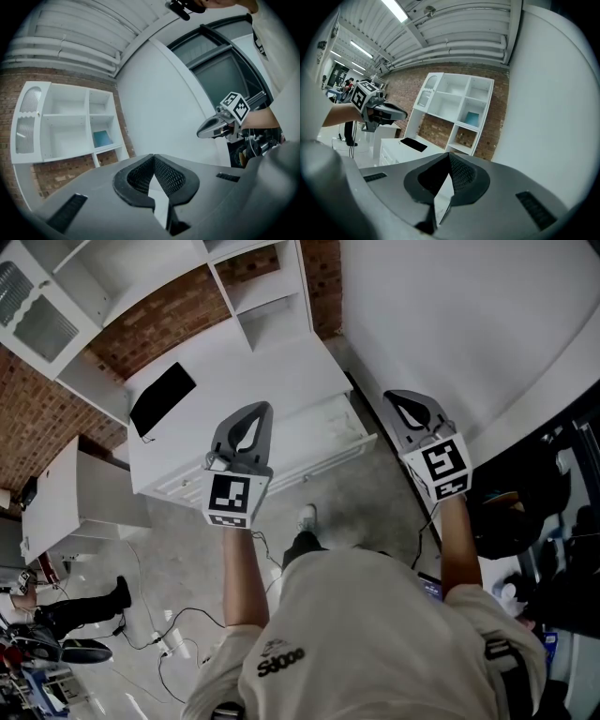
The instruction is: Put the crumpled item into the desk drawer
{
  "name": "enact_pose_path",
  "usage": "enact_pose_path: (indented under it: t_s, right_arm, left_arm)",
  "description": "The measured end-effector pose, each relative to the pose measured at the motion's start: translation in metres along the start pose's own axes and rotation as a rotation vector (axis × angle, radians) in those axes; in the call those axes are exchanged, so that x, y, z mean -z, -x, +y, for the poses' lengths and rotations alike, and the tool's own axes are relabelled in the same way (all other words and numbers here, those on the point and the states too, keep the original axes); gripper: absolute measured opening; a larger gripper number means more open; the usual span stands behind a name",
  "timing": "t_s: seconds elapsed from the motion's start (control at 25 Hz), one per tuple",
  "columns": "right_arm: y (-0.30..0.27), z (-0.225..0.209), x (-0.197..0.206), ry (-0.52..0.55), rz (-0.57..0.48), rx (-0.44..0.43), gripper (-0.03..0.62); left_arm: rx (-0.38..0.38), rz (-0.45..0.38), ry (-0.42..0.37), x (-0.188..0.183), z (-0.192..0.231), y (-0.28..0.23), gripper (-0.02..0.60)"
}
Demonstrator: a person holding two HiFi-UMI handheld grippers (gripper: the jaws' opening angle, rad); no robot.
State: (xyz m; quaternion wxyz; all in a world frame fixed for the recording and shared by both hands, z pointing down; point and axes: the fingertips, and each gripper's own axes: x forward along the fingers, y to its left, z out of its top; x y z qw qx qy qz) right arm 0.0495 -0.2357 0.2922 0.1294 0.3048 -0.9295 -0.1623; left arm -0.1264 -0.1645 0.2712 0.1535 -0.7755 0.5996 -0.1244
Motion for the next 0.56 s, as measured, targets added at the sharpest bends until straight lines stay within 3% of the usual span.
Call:
enact_pose_path:
  t_s: [0.56]
  right_arm:
    - [-0.027,-0.008,0.021,-0.008,0.03,-0.031,0.005]
  left_arm:
    - [-0.004,0.041,0.045,0.025,0.009,-0.016,0.018]
